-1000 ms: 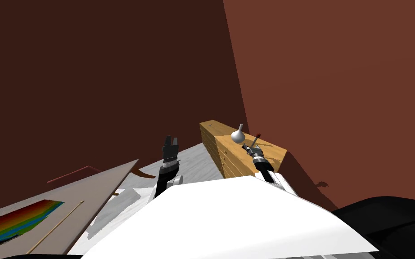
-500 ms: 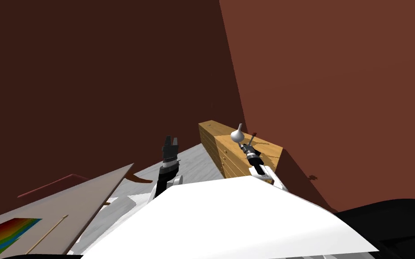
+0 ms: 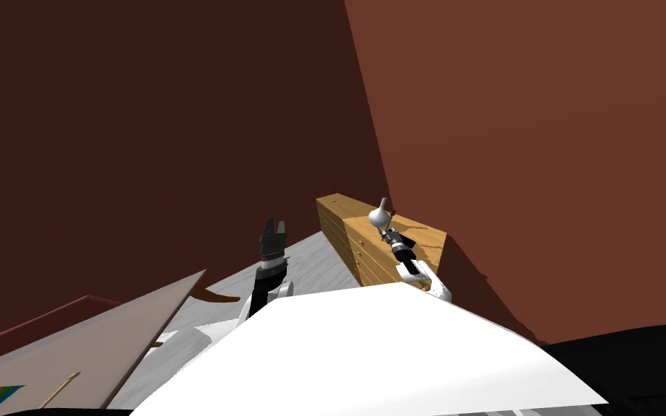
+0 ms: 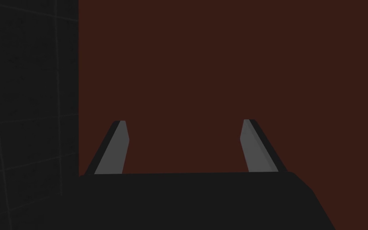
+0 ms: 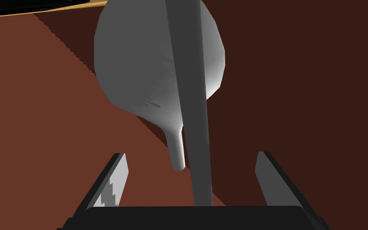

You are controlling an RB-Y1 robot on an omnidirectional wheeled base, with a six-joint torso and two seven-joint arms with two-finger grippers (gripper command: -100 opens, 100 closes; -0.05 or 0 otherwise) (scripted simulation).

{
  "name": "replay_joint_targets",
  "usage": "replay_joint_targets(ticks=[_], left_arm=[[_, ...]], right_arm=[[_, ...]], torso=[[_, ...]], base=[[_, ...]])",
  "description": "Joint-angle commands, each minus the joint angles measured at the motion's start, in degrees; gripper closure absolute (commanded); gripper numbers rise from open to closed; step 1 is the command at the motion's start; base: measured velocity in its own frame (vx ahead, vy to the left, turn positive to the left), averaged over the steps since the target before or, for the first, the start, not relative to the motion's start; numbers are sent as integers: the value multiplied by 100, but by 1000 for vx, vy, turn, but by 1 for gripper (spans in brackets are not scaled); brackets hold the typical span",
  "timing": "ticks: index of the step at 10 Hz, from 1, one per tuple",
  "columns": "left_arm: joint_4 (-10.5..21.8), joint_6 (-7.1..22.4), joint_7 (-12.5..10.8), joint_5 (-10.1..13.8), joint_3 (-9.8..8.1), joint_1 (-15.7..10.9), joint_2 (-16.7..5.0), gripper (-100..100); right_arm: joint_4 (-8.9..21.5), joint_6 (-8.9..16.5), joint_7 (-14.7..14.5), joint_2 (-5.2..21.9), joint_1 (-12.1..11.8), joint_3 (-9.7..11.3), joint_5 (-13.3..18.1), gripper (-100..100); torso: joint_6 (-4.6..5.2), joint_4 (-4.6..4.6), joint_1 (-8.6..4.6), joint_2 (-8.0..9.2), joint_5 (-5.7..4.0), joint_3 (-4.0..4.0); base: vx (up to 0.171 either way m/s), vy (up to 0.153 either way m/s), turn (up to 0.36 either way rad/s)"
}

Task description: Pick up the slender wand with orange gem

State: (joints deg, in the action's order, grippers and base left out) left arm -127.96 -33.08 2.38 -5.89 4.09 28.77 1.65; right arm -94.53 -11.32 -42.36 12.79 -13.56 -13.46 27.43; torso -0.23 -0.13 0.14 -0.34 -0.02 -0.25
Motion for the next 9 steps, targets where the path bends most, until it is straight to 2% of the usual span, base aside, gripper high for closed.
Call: replay_joint_targets(ticks=[1, 2, 3, 4, 6, 8, 9], left_arm=[[0, 0, 0, 0, 0, 0, 0, 0], [0, 0, 0, 0, 0, 0, 0, 0], [0, 0, 0, 0, -1, 0, -1, 0], [0, 0, 0, 0, -1, 0, -1, 0], [0, 0, 0, 0, 0, 0, 0, 0], [0, 0, 0, 0, 0, 0, -1, 0], [0, 0, 0, 0, -1, 0, -1, 0]], right_arm=[[286, 4, 5, 43, 178, 9, -10, -100], [420, 4, 5, 43, 178, 9, -10, -100], [420, 4, 5, 43, 178, 9, -10, -100], [664, -270, 19, 326, 452, 252, -243, -100], [1011, -318, 19, 425, 756, 252, -243, -100], [1247, -318, 19, 425, 756, 252, -243, -100], [1425, -574, 34, 739, 1011, 495, -476, -100]], torso=[[0, 0, 0, 0, 0, 0], [2, 0, -17, 3, -4, 1], [3, 1, -29, 5, -7, 3], [4, 1, -34, 7, -8, 3], [8, 1, 0, 4, 1, 3], [8, 1, -26, 6, -5, 3], [9, 1, -38, 8, -7, 4]], base=[[0, 17, 20], [-3, -9, 3], [-3, -13, 0], [11, 74, -303], [5, 86, -110], [1, 5, 18], [17, 66, -341]])
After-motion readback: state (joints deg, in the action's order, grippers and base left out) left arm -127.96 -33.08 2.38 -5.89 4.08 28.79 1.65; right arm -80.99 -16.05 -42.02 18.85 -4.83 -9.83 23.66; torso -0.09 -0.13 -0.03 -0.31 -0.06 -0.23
